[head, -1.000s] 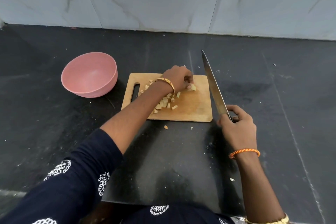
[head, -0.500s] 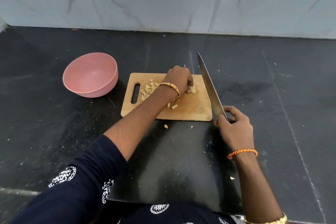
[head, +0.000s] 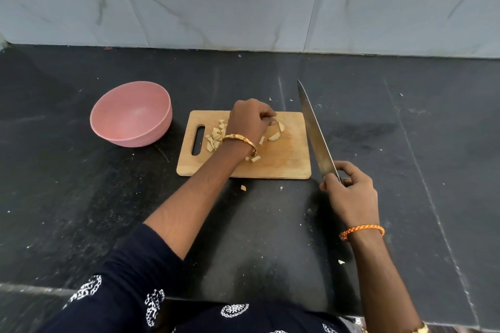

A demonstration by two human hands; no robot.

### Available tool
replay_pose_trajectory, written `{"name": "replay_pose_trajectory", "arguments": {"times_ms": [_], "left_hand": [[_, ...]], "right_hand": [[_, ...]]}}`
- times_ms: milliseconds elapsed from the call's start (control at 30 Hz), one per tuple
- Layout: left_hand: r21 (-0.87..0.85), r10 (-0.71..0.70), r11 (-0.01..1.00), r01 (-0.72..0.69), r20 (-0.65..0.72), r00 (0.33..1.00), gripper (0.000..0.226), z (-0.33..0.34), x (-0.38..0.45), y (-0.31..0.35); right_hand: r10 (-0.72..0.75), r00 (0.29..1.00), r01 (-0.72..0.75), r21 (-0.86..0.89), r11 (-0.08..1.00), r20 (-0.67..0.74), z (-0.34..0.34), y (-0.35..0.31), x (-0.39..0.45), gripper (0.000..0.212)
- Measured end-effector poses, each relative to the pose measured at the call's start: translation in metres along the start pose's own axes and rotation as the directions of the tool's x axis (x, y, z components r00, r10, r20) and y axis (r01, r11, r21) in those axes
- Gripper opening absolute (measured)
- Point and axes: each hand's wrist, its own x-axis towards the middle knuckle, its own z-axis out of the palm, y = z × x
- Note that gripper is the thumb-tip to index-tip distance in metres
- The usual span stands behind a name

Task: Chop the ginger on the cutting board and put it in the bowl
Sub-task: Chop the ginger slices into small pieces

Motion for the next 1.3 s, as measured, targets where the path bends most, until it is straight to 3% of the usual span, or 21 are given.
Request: {"name": "replay_pose_trajectory", "arguments": {"times_ms": [267, 567, 700, 867, 1000, 1167, 1300], "left_hand": [[0.166, 0.009, 0.986, -0.033, 0.145, 0.989, 0.015, 0.017, -0.007, 0.005], [0.029, -0.034, 0.999, 0.026, 0.282, 0.959, 0.021, 0.014, -0.022, 0.008], [0.036, 0.055, 0.997, -0.071, 0.332, 0.942, 0.020, 0.004, -0.021, 0.012], [0.107, 0.125, 0.973, -0.206, 0.507, 0.853, 0.022, -0.003, -0.017, 0.016], [0.192, 0.130, 0.950, -0.247, 0.475, 0.870, 0.023, 0.007, -0.022, 0.018], [0.159, 0.074, 0.976, -0.149, 0.401, 0.913, 0.023, 0.009, -0.027, 0.015], [0.122, 0.041, 0.988, -0.090, 0.356, 0.934, 0.021, 0.010, -0.031, 0.014]], "right_hand": [[0.002, 1.000, -0.002, 0.022, 1.000, -0.003, -0.001, -0.003, -0.001, 0.025], [0.025, 1.000, -0.025, 0.033, 0.999, 0.005, -0.003, -0.004, -0.001, 0.020], [0.036, 0.999, -0.036, 0.031, 0.999, 0.001, -0.006, -0.003, -0.001, 0.024], [0.031, 0.999, -0.030, 0.023, 0.999, -0.013, -0.006, 0.001, 0.001, 0.018], [0.035, 0.999, -0.035, 0.000, 0.999, -0.017, 0.000, 0.008, -0.001, 0.017], [0.022, 0.993, -0.031, -0.077, 0.997, -0.120, 0.020, 0.016, -0.008, 0.015], [-0.010, 0.993, -0.005, -0.123, 0.992, -0.121, 0.028, 0.012, -0.004, 0.017]]}}
